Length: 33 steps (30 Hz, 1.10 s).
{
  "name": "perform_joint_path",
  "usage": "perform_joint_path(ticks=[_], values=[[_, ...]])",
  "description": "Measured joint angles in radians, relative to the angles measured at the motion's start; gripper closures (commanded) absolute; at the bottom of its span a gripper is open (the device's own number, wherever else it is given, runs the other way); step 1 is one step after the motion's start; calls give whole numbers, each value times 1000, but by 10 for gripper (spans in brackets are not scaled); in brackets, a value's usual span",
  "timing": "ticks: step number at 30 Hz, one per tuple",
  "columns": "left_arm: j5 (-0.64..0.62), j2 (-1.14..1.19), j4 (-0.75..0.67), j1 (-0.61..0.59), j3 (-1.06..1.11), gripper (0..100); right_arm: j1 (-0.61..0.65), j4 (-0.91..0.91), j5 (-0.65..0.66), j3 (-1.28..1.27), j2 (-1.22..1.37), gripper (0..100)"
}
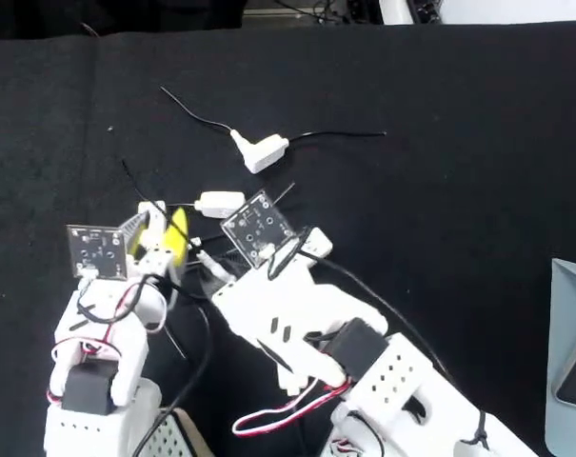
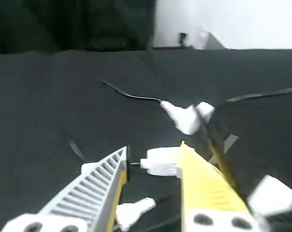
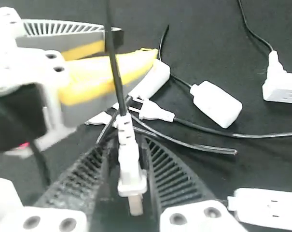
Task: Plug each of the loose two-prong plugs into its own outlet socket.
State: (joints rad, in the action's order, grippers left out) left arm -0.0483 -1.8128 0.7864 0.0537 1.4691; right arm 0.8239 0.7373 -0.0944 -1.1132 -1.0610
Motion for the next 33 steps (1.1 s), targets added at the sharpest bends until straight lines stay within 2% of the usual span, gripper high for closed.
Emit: perform_joint_path(ticks=[7, 16, 21, 26, 30, 33], values=[[170, -3, 147, 150, -114, 822, 0, 0, -2, -17, -3, 987], [224, -5, 166, 166, -121, 822, 0, 0, -2, -34, -3, 987], [224, -3, 195, 15, -144, 814, -66, -15, -2, -83, -3, 987], [224, -5, 284, -137, -144, 730, -183, -91, -2, -138, -3, 985], [224, -5, 373, -164, -143, 727, -296, -112, 40, -141, -3, 985], [224, -5, 381, -170, -103, 725, -361, -135, 52, -153, -3, 985]])
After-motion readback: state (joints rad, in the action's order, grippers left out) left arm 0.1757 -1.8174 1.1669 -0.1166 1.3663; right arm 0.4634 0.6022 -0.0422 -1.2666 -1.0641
